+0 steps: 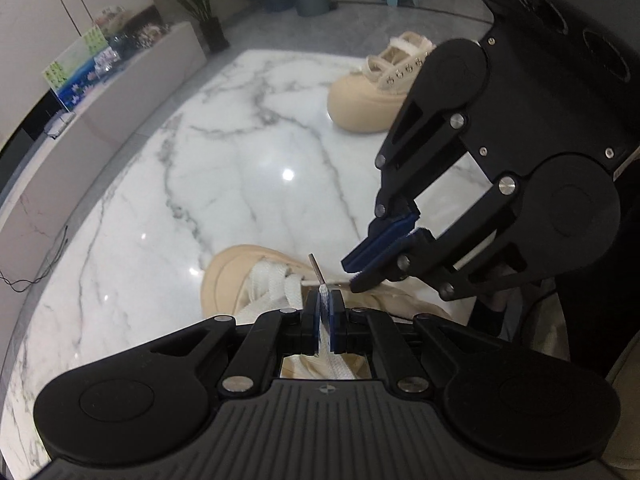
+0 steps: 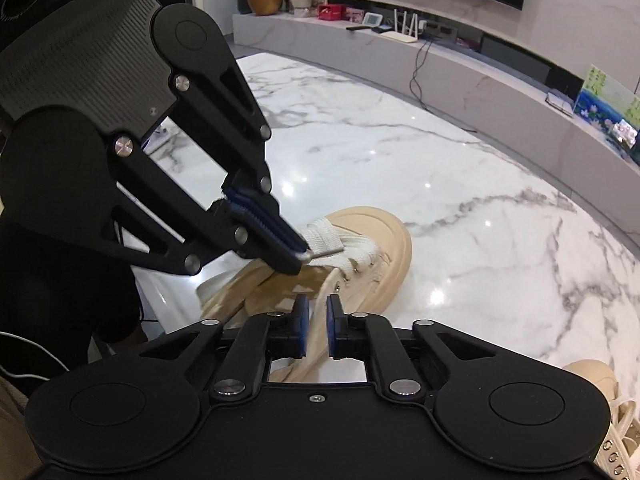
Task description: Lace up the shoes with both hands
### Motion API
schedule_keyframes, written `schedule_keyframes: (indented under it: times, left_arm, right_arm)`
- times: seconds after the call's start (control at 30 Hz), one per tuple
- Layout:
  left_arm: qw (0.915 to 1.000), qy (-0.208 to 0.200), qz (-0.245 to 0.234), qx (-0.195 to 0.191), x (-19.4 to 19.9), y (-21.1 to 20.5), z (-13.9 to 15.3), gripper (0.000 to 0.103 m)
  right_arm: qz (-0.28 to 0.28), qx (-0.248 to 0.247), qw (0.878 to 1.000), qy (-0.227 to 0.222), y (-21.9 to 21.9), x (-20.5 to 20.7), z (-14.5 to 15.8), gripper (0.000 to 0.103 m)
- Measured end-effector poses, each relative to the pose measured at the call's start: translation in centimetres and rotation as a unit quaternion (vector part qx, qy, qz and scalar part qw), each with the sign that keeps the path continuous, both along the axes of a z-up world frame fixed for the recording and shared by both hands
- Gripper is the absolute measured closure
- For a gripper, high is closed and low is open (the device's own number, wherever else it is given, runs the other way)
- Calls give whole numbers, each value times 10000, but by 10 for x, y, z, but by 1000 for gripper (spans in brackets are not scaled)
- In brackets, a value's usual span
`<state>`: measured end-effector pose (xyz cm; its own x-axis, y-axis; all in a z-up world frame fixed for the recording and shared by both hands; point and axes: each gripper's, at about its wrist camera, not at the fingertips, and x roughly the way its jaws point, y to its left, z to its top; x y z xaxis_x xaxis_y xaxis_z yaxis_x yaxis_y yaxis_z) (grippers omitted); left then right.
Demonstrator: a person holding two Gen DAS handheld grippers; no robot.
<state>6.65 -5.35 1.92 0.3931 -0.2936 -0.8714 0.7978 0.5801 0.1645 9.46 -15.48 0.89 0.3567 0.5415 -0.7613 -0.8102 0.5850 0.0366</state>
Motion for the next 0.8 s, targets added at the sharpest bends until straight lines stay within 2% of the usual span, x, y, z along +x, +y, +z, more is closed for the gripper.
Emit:
schedule_keyframes:
  times: [0.37,0.8]
  left_arm:
    - [9995,206,-60,250,3,-6,-9,100]
    - [9988,269,-39,405,4,-8,-14,100]
  right_arm:
    - [-344,-22,9994,104,-17,4,-4,101]
    - [-364,18,9993,115,-17,3,-1,101]
